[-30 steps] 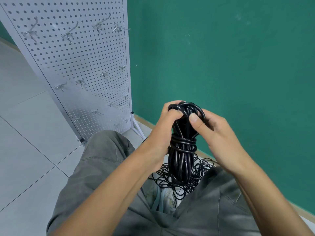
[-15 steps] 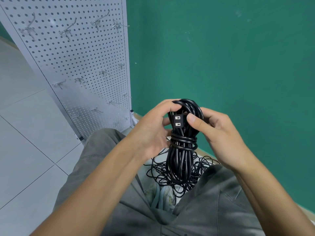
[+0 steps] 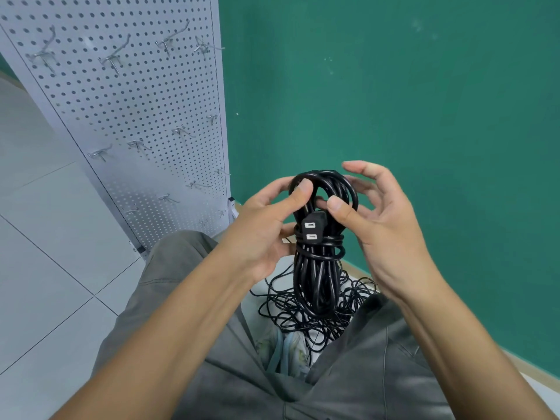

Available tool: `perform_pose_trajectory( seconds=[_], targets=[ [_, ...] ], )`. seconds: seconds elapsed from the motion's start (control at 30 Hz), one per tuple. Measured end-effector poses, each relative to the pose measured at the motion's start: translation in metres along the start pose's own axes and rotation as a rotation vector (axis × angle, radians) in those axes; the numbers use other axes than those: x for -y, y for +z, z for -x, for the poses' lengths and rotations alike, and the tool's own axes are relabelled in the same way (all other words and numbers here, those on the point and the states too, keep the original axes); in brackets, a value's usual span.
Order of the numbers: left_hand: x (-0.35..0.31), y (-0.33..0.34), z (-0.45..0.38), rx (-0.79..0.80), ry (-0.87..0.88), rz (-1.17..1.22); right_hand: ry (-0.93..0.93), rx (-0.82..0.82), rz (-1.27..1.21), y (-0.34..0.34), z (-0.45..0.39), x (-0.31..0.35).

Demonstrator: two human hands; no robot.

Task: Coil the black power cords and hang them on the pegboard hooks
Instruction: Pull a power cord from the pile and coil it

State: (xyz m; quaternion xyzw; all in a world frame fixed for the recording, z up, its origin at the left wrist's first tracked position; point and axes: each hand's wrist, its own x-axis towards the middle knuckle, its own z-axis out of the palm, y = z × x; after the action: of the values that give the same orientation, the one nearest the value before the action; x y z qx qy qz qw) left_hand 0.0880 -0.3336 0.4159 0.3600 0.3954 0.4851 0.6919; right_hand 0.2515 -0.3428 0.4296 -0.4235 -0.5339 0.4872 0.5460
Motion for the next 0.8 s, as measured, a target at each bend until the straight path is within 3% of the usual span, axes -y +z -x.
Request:
perform_pose_trajectory(
  seconds=[0.33,0.5,0.67,0.8],
  targets=[
    [-0.004,-0.005,0.000,-0.180,0.068,-0.052,-0.135,0.383,0.115,-0.004,0.004,-0.007],
    [-0.003,-0.002,0.005,-0.179,0.089,-0.127,-0.211,0.182,0.358,0.007,0.001,-0.013],
    [0.000,-0.008,0.011,-0.025,0.066,-0.115,-0.204,0.194,0.046,0.014,0.005,-0.005],
    [0.009,-0.003,0.018,0.210,-0.085,0.287,-0.013,0.234,-0.025,0.022,0.010,0.000]
  ],
)
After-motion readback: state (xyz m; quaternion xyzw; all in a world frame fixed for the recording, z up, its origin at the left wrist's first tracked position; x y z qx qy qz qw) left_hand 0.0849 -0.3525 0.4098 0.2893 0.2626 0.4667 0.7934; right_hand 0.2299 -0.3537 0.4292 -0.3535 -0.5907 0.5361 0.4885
